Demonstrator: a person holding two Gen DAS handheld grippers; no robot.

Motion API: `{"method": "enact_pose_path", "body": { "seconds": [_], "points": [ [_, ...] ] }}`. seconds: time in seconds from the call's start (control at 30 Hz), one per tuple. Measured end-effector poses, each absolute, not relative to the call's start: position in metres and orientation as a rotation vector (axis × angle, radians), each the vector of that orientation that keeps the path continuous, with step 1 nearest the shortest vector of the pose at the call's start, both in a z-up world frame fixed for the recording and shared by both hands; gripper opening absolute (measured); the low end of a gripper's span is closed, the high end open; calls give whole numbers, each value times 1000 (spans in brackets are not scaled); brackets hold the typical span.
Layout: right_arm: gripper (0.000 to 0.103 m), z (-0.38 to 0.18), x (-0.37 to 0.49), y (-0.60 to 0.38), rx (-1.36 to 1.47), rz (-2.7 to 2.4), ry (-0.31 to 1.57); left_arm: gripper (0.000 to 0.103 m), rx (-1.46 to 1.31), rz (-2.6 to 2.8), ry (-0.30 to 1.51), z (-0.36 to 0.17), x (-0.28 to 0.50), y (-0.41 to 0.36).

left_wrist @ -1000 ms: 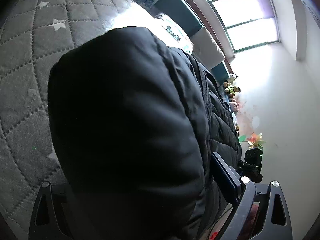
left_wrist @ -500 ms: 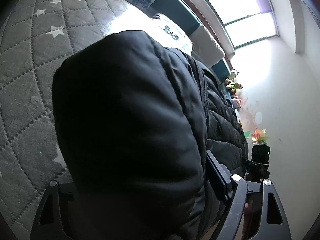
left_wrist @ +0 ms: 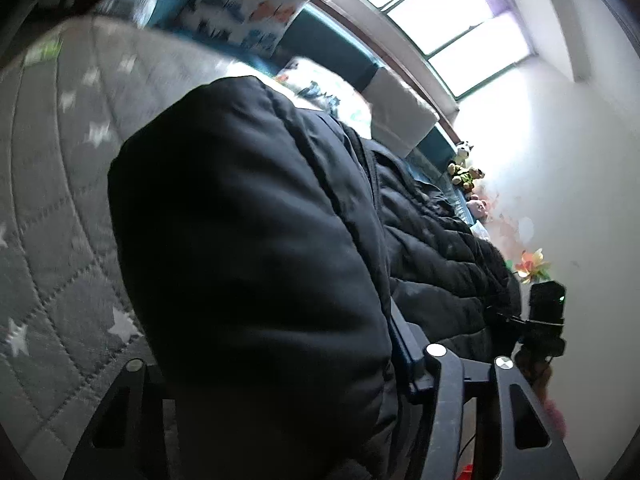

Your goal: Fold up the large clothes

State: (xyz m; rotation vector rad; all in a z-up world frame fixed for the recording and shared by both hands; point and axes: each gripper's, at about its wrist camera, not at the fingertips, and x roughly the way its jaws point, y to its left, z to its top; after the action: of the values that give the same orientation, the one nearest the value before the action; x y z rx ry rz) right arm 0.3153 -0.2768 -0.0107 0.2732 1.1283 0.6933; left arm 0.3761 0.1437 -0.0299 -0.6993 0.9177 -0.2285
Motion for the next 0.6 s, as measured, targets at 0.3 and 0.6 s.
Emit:
{"method": "enact_pose_path", "body": {
  "seconds": [0.3, 0.6],
  "points": [
    [44, 54, 284, -292, 182, 642, 990, 54, -662, -299, 882, 20, 426, 83],
    [44, 94, 274, -363, 188, 511, 880, 54, -637, -431, 869, 62, 551, -23]
  ]
}}
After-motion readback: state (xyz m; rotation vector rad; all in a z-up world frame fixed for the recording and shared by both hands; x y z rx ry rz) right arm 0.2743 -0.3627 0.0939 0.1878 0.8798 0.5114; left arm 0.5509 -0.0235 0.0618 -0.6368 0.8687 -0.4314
